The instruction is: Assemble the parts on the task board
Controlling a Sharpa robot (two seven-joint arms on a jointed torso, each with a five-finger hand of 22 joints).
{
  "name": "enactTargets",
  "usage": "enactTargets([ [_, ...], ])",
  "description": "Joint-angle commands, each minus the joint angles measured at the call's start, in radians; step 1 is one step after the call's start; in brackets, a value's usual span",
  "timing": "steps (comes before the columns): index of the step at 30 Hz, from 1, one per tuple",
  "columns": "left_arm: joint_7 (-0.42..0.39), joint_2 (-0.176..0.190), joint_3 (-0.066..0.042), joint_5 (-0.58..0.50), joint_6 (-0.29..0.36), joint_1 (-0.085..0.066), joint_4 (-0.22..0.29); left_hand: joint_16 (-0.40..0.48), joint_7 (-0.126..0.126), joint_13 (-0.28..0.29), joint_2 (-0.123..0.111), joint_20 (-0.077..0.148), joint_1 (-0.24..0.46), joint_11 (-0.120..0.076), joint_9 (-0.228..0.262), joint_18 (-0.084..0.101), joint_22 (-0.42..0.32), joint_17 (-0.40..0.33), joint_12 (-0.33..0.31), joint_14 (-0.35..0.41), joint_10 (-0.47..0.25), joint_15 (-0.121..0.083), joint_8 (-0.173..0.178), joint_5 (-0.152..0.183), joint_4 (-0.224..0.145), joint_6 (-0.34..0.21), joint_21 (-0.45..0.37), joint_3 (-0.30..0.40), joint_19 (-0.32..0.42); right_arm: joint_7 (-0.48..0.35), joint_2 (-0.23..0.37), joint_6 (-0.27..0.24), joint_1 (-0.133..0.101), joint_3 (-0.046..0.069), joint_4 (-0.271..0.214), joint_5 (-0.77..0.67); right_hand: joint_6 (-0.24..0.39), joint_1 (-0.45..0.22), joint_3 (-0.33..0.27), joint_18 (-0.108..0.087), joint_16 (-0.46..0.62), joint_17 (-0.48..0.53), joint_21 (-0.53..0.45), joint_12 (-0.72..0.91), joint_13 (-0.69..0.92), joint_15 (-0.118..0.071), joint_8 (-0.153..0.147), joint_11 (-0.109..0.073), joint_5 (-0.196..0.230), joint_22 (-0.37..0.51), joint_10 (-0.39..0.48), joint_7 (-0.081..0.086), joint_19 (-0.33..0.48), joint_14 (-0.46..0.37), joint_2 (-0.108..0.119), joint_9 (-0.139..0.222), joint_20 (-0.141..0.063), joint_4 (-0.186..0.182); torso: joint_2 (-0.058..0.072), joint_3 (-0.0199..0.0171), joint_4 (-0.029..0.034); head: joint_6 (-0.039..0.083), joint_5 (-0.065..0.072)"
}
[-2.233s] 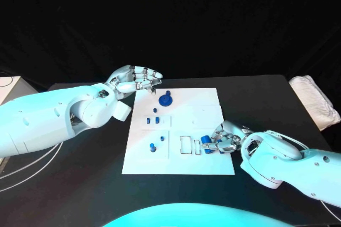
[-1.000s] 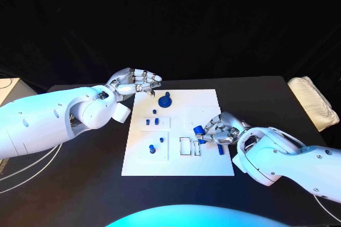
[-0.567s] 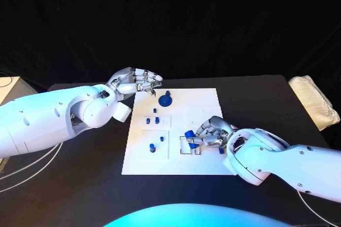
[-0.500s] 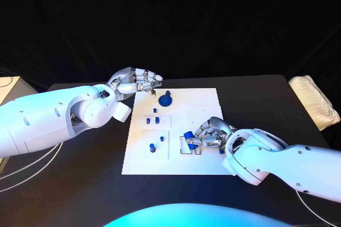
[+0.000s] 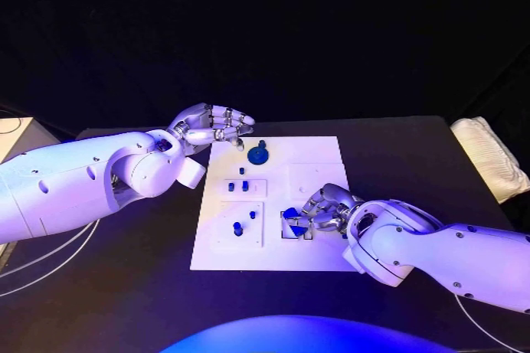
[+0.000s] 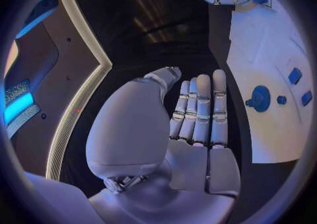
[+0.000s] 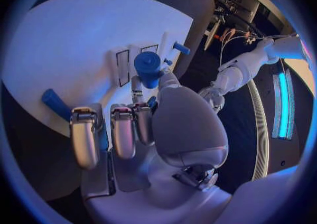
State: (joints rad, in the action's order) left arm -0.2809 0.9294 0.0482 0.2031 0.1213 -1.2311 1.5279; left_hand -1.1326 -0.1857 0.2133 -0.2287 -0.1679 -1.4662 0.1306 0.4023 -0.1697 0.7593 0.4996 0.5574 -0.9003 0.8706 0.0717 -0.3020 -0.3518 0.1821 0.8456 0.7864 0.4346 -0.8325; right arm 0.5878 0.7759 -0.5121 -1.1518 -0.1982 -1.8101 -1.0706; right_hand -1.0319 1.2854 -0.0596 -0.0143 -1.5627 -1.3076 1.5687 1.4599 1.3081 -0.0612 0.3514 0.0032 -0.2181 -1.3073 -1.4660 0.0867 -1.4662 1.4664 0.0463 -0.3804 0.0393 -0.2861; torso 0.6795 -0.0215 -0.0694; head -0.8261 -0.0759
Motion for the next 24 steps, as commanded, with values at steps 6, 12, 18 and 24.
enactTargets([
  [6,-0.003,0.001,-0.001,-0.001,-0.007,-0.001,0.004,0.005,-0.002,-0.001,0.009,-0.002,0.001,0.002,-0.001,-0.012,-0.001,-0.002,0.003,0.005,-0.003,-0.002,-0.001,-0.001,0.0,0.003,-0.006,0.003,0.004,-0.001,-0.008,0.04,0.002,-0.001,-0.003,-0.013,-0.021,-0.014,0.0,0.014,0.0,-0.242,0.002,-0.002,0.143,-0.007,0.005,-0.006,0.007,-0.263,-0.032,-0.014,-0.105,0.1,-0.001,-0.001,-0.005,-0.004,0.0,-0.0001,-0.0001,-0.005,-0.005],
  [12,-0.002,0.002,-0.001,-0.002,-0.007,-0.001,0.004,0.005,-0.002,-0.001,0.009,-0.002,0.001,0.002,-0.001,-0.012,-0.001,-0.002,0.003,0.005,-0.003,-0.002,-0.001,-0.001,0.0,0.003,-0.006,0.003,0.004,0.004,-0.012,0.024,0.002,-0.001,0.005,-0.029,-0.021,-0.015,-0.001,0.014,0.0,-0.241,0.002,-0.002,0.142,-0.007,0.005,-0.006,0.008,-0.263,-0.032,-0.014,-0.105,0.099,-0.001,-0.001,-0.005,-0.004,-0.001,0.0007,-0.0019,-0.004,-0.005],
  [18,-0.002,0.003,-0.001,-0.002,-0.007,-0.001,0.004,0.005,-0.003,-0.001,0.01,-0.003,0.002,0.002,-0.002,-0.012,-0.001,-0.002,0.003,0.005,-0.003,-0.001,-0.001,-0.001,0.001,0.002,-0.007,0.003,0.003,0.011,-0.016,-0.001,0.003,-0.001,0.013,-0.06,-0.023,-0.059,-0.015,0.014,0.001,-0.238,0.002,-0.009,0.142,-0.007,0.009,-0.006,0.058,-0.263,-0.031,-0.014,-0.105,0.099,-0.004,0.002,-0.005,-0.005,0.0,-0.0001,-0.0003,0.0,-0.004],
  [24,-0.001,0.004,-0.001,-0.002,-0.007,-0.001,0.005,0.005,-0.003,-0.001,0.01,-0.003,0.002,0.002,-0.002,-0.012,-0.001,-0.002,0.003,0.005,-0.003,-0.001,-0.001,-0.001,0.001,0.002,-0.007,0.003,0.003,0.009,-0.019,-0.001,0.003,-0.001,0.017,-0.078,-0.015,-0.149,-0.09,0.014,0.003,-0.236,0.002,-0.021,0.141,-0.006,0.019,-0.005,0.115,-0.263,-0.029,-0.013,-0.105,0.098,-0.011,0.002,-0.004,-0.006,0.0,-0.0005,-0.0002,0.0,-0.006],
])
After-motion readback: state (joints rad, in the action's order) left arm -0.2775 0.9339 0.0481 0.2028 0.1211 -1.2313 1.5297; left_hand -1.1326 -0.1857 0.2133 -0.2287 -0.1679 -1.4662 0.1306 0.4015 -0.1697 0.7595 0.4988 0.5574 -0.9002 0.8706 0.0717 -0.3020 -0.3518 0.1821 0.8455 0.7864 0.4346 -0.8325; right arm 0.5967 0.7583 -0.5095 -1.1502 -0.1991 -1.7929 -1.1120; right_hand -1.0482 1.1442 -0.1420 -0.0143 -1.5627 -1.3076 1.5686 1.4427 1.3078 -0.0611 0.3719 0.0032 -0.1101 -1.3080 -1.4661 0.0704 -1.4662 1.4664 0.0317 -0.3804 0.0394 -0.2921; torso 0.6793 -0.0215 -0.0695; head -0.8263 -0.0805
